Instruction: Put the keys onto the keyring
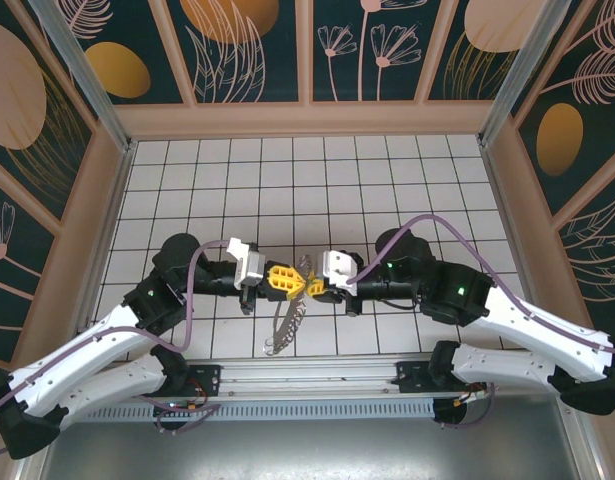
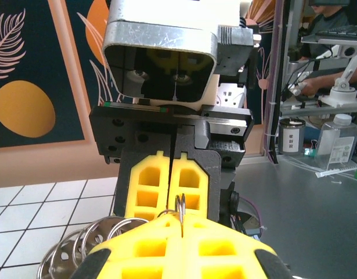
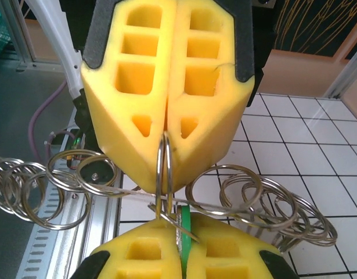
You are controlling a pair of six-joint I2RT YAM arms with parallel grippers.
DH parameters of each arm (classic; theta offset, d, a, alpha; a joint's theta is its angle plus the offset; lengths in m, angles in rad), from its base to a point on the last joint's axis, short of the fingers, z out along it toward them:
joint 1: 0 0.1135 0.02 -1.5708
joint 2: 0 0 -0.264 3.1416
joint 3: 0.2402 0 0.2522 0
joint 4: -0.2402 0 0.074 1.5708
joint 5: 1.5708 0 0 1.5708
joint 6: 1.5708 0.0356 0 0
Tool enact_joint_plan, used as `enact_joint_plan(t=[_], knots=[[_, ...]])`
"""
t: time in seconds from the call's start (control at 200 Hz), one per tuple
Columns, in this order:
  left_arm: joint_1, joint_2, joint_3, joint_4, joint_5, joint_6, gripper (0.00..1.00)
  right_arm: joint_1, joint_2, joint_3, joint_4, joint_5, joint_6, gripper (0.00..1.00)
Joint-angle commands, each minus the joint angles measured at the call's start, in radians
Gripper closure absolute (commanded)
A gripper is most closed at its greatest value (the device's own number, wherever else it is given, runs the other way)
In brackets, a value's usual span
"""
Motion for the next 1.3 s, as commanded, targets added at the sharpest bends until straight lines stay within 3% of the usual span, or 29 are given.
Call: enact_joint_plan(t=[0.0,0.125,0.28,0.46,0.861,1.291], knots=[[-0.006,-0.021,-0.025,0.204,0.012,-0.071,1.0,-0.003,0.017,0.004,0.021,0.017,0.011,0.99],[-0.006,-0.032,-0.036,0.197,-0.024,-0.066,1.0,-0.002,0.009,-0.006,0.037,0.053,0.008,0.89],[-0.006,-0.043,-0.036,0.148,-0.059,-0.039,1.0,-0.001,-0.059,-0.035,0.083,0.059,0.027,0.69],[-0.006,-0.037,-0.015,0.07,-0.068,0.001,1.0,0.003,-0.166,-0.074,0.137,0.096,0.056,0.6],[-0.007,-0.003,0.026,-0.038,-0.064,0.063,1.0,0.012,-0.122,-0.071,0.169,0.073,0.035,0.64],[-0.006,-0.016,0.011,0.0,-0.054,0.042,1.0,0.011,-0.097,-0.075,0.165,0.039,0.041,0.82]])
